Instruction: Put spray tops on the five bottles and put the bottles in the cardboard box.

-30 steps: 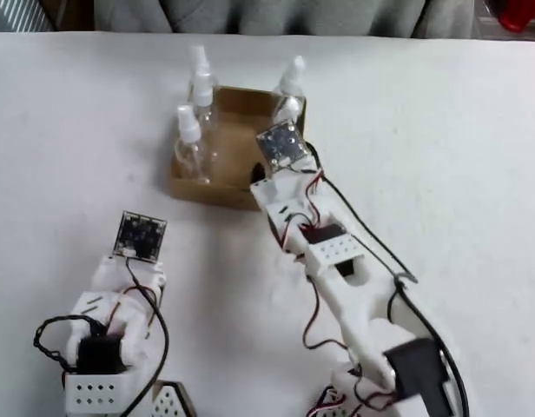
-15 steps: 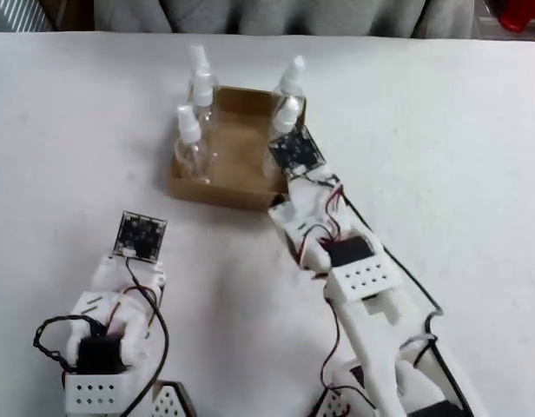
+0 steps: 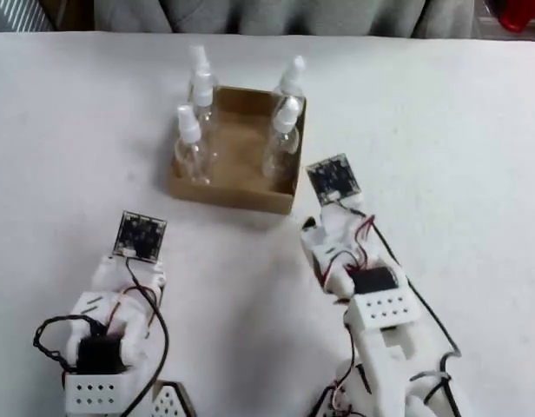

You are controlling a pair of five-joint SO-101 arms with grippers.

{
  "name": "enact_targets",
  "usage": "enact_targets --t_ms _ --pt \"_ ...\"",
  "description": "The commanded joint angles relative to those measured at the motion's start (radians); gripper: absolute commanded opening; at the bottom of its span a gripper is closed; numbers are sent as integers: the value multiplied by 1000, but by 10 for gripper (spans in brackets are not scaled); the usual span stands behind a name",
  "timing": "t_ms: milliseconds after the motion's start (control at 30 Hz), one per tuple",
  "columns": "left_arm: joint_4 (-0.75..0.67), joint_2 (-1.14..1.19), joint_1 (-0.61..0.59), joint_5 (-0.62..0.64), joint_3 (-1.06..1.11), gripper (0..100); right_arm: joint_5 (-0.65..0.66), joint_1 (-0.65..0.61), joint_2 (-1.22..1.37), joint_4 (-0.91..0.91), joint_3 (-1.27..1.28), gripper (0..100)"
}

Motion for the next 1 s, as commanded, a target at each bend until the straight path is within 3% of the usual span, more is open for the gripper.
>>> enact_targets --t_ms 0,300,600,967 --pt "-34 -16 7 -6 -2 20 11 22 -81 7 51 19" --pt "-34 -16 7 -6 -2 20 11 56 -351 13 275 19" --pt "-34 -16 7 -6 -2 20 12 82 -593 337 298 22" --pt "-34 -16 7 -6 -2 20 2 171 -730 426 428 25"
